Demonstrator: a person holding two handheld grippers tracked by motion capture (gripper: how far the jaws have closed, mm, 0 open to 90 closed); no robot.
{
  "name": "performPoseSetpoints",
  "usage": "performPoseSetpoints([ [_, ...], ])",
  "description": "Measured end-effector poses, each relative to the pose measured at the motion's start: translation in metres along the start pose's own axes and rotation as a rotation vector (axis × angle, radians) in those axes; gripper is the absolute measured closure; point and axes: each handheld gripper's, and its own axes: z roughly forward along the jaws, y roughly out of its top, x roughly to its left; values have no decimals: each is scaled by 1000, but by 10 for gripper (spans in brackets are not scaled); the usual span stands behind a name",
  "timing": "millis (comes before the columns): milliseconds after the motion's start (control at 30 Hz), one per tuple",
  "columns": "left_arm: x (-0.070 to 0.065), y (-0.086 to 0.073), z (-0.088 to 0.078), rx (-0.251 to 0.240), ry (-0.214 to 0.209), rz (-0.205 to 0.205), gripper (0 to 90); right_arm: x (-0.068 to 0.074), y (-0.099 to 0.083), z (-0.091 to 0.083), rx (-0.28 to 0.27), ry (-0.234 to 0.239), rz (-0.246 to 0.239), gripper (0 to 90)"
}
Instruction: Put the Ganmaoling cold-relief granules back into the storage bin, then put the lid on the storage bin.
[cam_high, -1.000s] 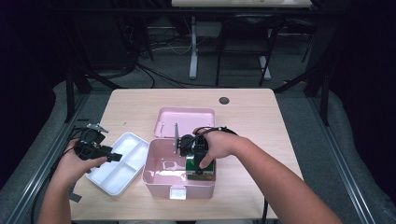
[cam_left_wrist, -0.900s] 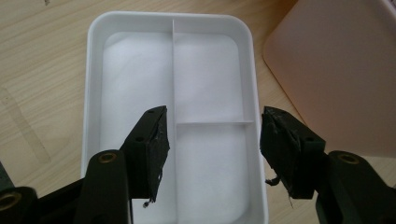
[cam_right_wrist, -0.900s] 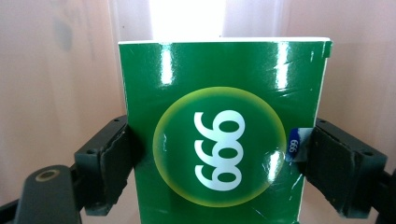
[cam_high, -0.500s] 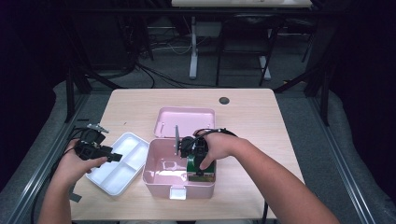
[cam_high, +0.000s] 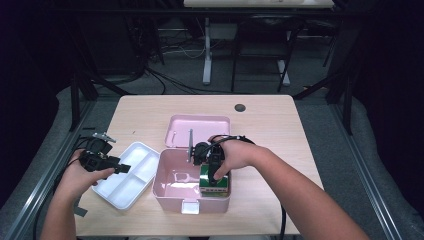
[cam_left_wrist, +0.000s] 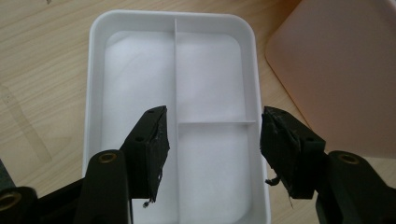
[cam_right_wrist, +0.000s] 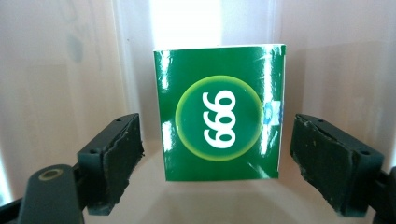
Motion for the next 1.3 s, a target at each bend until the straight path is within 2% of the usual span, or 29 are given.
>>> performPoseSetpoints([
  [167,1,0,-1,-4,5,-2,421,5,-5,-13,-20,-24,3,198],
  [367,-1,0,-2,-13,10,3,430,6,-13,-33,-68,-50,39,218],
  [600,-2,-1,-1,-11,18,9,437,5,-25,-44,-84,-63,60,229],
  [767,-1,-2,-3,-22,20,8,442,6,-42,-53,-108,-79,85,238],
  [933,-1,-3,-7,-41,39,15,441,4,-64,-61,-149,-101,140,240],
  [1000,-2,-3,-8,-52,31,12,467,3,-75,-63,-169,-116,170,241],
  [1167,-7,-3,-3,-23,28,28,465,0,-98,-60,-206,-147,246,251],
  [1233,-8,-3,0,-12,27,15,465,-1,-106,-58,-216,-154,275,251],
  [1300,-7,-2,2,-4,40,18,466,-3,-114,-55,-233,-136,298,251],
])
